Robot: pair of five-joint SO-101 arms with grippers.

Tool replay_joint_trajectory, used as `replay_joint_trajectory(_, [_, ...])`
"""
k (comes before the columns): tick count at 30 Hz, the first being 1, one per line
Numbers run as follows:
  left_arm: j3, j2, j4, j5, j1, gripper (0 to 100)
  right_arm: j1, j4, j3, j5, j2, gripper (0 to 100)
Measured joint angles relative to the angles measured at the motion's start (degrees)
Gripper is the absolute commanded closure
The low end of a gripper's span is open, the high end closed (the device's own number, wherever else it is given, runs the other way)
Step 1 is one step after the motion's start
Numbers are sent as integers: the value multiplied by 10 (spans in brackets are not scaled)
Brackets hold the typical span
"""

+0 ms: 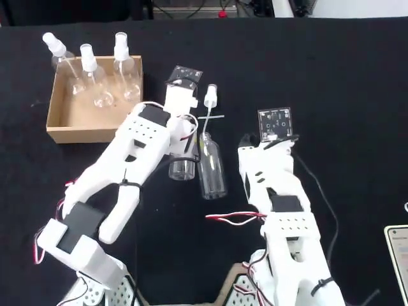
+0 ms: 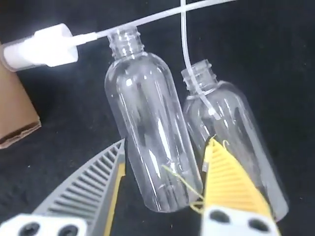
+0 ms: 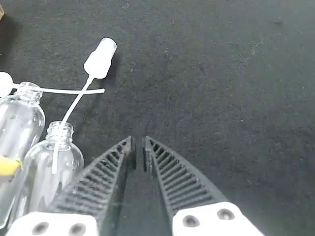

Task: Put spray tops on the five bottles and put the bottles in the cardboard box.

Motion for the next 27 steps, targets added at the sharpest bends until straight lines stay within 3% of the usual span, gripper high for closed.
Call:
replay_joint_trajectory(8, [104,-1,-120,0,-4,749,-1,0,0,0,0,965])
replay_joint_trajectory(13, [133,-4,-151,1,-13,755,-1,0,0,0,0,965])
replay_joint_trajectory(21, [128,-7,-99,-45,-18,863,-1,0,0,0,0,966])
replay_joint_trajectory(27, [149,-63,-8,-98,-19,816,-1,0,0,0,0,966])
